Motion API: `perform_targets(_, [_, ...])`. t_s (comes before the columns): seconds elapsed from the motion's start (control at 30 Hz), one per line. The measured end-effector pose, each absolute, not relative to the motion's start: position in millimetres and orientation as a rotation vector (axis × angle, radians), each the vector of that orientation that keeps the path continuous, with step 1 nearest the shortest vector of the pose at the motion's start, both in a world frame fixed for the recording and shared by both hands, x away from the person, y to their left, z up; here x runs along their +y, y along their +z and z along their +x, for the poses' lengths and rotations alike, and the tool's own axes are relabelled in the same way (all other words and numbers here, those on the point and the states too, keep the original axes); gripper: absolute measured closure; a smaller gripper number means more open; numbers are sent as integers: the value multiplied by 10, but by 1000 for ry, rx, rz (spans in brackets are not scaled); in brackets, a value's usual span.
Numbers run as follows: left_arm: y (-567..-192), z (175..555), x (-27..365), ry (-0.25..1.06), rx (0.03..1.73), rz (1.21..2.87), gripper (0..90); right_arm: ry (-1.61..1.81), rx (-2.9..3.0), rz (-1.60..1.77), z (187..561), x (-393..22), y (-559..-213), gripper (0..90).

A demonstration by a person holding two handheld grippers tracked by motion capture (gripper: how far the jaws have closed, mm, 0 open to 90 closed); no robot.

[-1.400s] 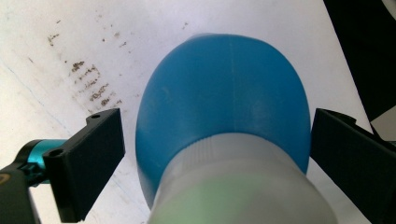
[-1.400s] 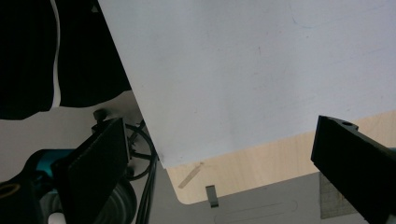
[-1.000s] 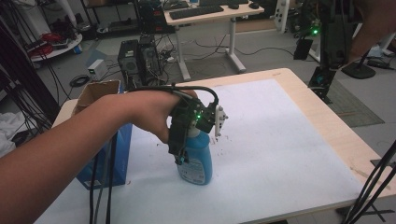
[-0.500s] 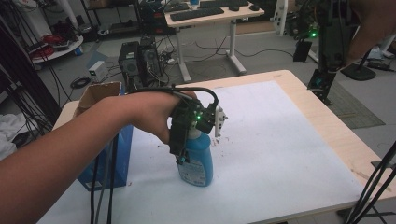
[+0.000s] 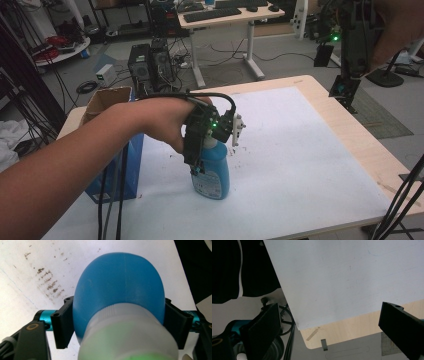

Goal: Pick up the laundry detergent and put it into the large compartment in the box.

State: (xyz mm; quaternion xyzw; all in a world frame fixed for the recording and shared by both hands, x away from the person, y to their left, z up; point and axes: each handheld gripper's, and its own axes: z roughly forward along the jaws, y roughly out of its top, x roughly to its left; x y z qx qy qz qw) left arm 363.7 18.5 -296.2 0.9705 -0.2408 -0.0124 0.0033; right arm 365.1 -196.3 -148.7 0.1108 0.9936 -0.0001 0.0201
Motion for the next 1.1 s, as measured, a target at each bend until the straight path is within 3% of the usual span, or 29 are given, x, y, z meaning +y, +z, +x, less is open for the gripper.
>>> perform_targets(0.3, [-2953,3626,172,-46,-756,3036,256,-3,3079,339,3651,-1958,-1492,33])
perform_targets(0.8, [-2955,3630,142,-16,-772,3035,373,5,3082,339,3649,-1970,-1513,33])
perform_targets(1.1, [-2923,3595,148,-42,-729,3049,378,6,3082,342,3645,-1975,-1529,33])
